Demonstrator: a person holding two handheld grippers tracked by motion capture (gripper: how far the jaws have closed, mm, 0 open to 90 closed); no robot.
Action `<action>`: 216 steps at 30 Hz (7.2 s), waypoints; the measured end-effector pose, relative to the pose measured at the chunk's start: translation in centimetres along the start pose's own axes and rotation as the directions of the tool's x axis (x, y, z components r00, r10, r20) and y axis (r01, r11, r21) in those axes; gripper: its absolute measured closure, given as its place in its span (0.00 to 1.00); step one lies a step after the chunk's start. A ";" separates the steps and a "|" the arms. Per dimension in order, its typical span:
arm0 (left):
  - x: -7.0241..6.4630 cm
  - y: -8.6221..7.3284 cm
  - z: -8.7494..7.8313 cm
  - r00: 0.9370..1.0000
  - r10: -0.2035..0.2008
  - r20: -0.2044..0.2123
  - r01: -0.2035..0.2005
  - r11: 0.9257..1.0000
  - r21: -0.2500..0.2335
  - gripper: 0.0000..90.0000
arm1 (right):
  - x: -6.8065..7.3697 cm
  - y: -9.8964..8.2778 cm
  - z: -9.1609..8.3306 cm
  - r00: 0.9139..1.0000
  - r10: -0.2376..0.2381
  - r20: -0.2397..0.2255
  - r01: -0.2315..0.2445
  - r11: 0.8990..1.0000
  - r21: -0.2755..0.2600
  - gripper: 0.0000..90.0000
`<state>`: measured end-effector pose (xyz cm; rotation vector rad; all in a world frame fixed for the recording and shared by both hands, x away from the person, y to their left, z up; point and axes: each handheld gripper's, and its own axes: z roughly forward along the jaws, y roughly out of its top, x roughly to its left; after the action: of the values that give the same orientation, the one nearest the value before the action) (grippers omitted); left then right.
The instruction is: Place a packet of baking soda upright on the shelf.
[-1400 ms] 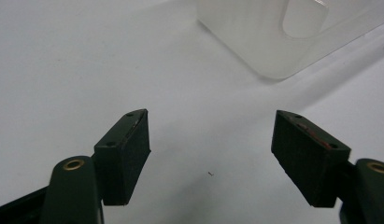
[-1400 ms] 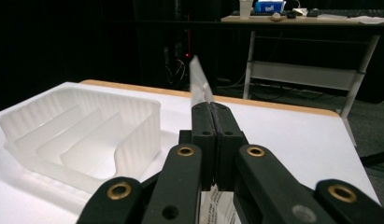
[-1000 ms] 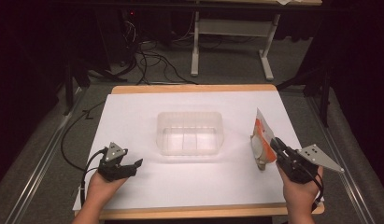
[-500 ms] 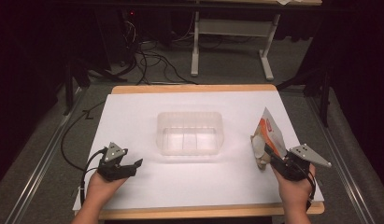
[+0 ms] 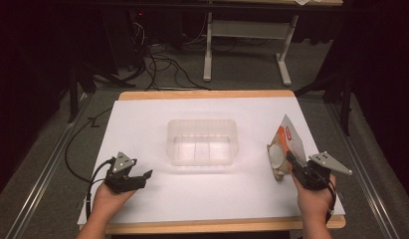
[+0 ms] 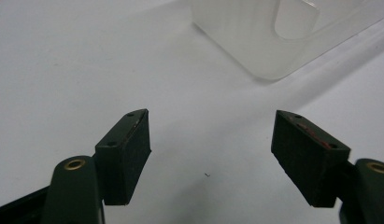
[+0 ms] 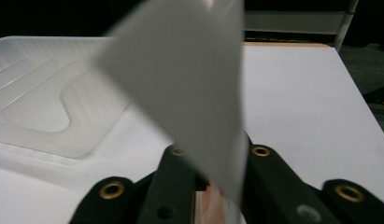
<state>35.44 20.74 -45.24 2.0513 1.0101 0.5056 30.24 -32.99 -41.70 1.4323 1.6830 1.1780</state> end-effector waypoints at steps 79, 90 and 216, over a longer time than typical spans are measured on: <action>0.5 0.0 -0.8 1.000 -0.002 -0.001 0.002 0.999 -0.036 0.32 | 13.3 12.5 2.1 0.969 -0.161 -0.186 0.113 0.963 -0.244 1.00; 0.5 0.1 -0.7 1.000 0.008 -0.001 -0.008 0.999 -0.034 0.32 | 15.8 12.1 4.7 0.962 -0.165 -0.219 0.115 0.968 -0.222 1.00; 0.2 0.2 -0.5 0.999 0.031 0.007 -0.031 0.999 -0.022 0.31 | 20.4 2.5 12.5 0.955 -0.164 -0.248 0.150 0.986 -0.073 0.94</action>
<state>35.34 21.06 -44.75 2.0514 0.9655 0.5224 37.98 -10.22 -42.79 1.1290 1.8837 1.3493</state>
